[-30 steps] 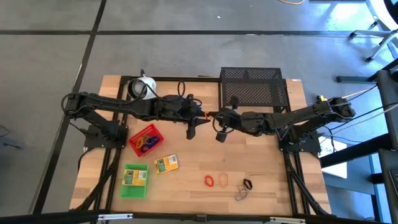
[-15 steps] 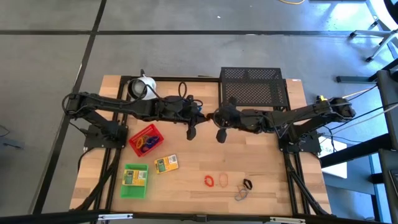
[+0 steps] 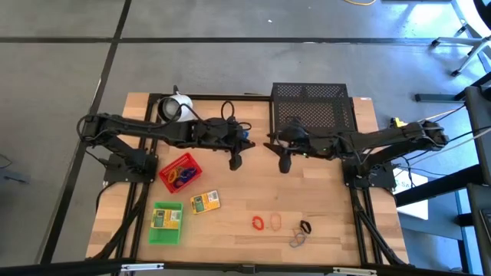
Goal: Pick & Place Office Desk Supplies
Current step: Put the orange rubber band into the blue bin
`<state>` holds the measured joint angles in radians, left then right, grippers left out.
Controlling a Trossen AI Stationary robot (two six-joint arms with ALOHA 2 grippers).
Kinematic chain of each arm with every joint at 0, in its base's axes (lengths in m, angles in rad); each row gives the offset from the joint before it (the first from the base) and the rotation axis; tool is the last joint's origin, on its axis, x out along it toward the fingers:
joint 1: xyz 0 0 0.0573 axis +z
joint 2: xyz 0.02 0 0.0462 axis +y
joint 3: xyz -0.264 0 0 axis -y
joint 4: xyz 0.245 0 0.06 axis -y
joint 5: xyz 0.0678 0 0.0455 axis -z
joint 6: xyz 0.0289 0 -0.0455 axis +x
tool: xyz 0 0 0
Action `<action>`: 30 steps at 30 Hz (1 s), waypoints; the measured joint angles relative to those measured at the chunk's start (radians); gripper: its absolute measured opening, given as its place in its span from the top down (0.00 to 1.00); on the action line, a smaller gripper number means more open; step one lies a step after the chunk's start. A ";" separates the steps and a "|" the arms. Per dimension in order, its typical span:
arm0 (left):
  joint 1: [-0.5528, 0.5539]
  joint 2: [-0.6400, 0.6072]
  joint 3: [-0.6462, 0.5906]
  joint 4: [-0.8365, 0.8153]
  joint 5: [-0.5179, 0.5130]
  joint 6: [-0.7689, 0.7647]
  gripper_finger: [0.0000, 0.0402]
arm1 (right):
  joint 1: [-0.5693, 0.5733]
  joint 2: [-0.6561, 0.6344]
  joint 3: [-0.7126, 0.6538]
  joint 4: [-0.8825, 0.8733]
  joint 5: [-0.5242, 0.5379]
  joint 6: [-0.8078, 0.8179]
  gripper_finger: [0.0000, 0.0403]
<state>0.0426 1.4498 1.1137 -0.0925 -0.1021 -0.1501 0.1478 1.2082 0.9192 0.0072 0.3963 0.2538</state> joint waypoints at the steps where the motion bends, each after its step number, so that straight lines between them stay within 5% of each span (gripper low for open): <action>1: 0.004 0.000 0.000 -0.012 0.003 -0.005 0.99 | 0.000 -0.007 0.000 -0.016 0.000 0.000 0.55; 30: 0.287 0.000 0.000 -0.533 -0.021 0.057 0.99 | 0.004 -0.045 0.000 -0.224 -0.128 0.345 0.49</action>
<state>0.3298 1.4494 1.1137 -0.6258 -0.1226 -0.0930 0.1518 1.1633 0.9188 -0.2171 0.2680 0.5992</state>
